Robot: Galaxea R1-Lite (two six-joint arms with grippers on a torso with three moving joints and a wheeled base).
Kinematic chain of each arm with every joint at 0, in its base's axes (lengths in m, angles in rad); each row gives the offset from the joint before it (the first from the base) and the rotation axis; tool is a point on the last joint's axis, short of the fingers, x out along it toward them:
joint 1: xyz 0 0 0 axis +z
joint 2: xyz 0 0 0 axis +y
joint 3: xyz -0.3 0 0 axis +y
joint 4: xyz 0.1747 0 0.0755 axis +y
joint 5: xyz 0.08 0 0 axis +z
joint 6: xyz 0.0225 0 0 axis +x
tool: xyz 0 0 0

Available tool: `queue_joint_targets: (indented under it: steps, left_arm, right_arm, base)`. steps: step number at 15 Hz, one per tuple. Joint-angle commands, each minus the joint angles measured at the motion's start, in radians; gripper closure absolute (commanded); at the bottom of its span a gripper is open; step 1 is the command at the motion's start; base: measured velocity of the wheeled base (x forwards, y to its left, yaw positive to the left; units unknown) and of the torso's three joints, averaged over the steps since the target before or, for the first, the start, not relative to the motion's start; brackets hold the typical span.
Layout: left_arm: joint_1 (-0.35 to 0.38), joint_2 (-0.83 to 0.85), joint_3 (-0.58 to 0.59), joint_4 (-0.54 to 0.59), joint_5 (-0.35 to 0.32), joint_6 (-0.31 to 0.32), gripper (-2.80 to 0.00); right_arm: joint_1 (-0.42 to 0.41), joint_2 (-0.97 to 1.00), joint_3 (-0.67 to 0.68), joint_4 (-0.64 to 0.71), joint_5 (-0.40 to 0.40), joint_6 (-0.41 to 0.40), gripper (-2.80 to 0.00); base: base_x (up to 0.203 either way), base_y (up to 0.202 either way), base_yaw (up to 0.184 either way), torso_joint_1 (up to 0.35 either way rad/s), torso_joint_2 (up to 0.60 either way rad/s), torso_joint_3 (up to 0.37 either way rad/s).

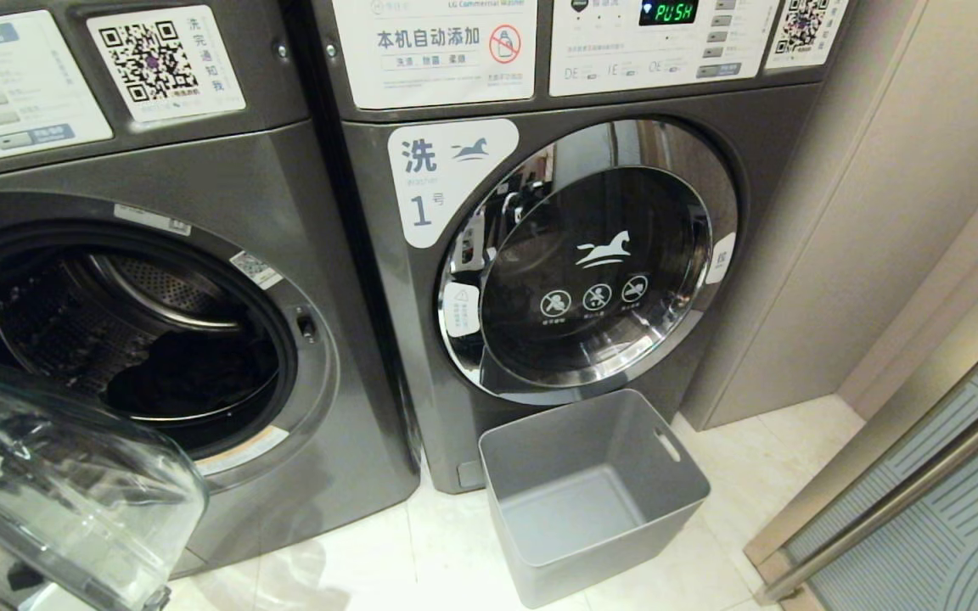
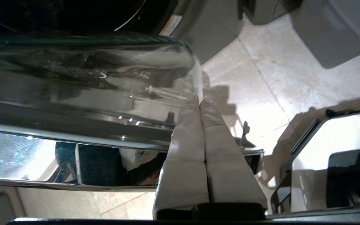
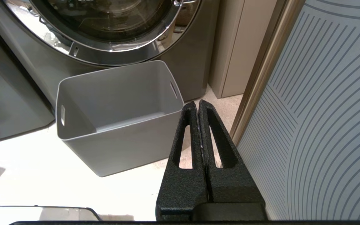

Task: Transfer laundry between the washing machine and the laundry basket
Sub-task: Open the lid of the washing machine

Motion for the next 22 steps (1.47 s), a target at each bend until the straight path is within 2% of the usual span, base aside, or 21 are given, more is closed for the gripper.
queue_joint_targets:
  steps: [1, 5, 8, 14, 18, 22]
  left_arm:
    - [0.010, 0.029, -0.038, 0.057, 0.009, 0.014, 0.00]
    - [0.081, 0.020, -0.095, 0.181, 0.007, 0.078, 0.00]
    - [0.112, 0.013, -0.099, 0.192, 0.005, 0.078, 0.00]
    - [0.237, -0.022, -0.097, 0.198, 0.000, 0.076, 0.00]
    - [0.355, -0.038, -0.095, 0.256, -0.061, 0.078, 0.00]
    - [0.404, -0.039, -0.090, 0.266, -0.083, 0.095, 0.00]
  right_arm:
    - [0.000, 0.000, 0.000, 0.001, 0.000, -0.002, 0.00]
    - [0.000, 0.000, 0.000, 0.000, -0.001, 0.000, 0.00]
    - [0.000, 0.000, 0.000, 0.000, 0.001, -0.001, 0.00]
    - [0.000, 0.000, 0.000, 0.000, -0.001, 0.000, 0.00]
    - [0.000, 0.000, 0.000, 0.000, 0.001, 0.000, 0.00]
    - [0.000, 0.000, 0.000, 0.000, 0.000, 0.000, 0.00]
  base:
    - [0.000, 0.000, 0.000, 0.000, 0.00, 0.000]
    - [0.000, 0.000, 0.000, 0.000, 0.00, 0.000]
    - [0.000, 0.000, 0.000, 0.000, 0.00, 0.000]
    - [0.000, 0.000, 0.000, 0.000, 0.00, 0.000]
    - [0.000, 0.000, 0.000, 0.000, 0.00, 0.000]
    - [0.000, 0.000, 0.000, 0.000, 0.00, 0.000]
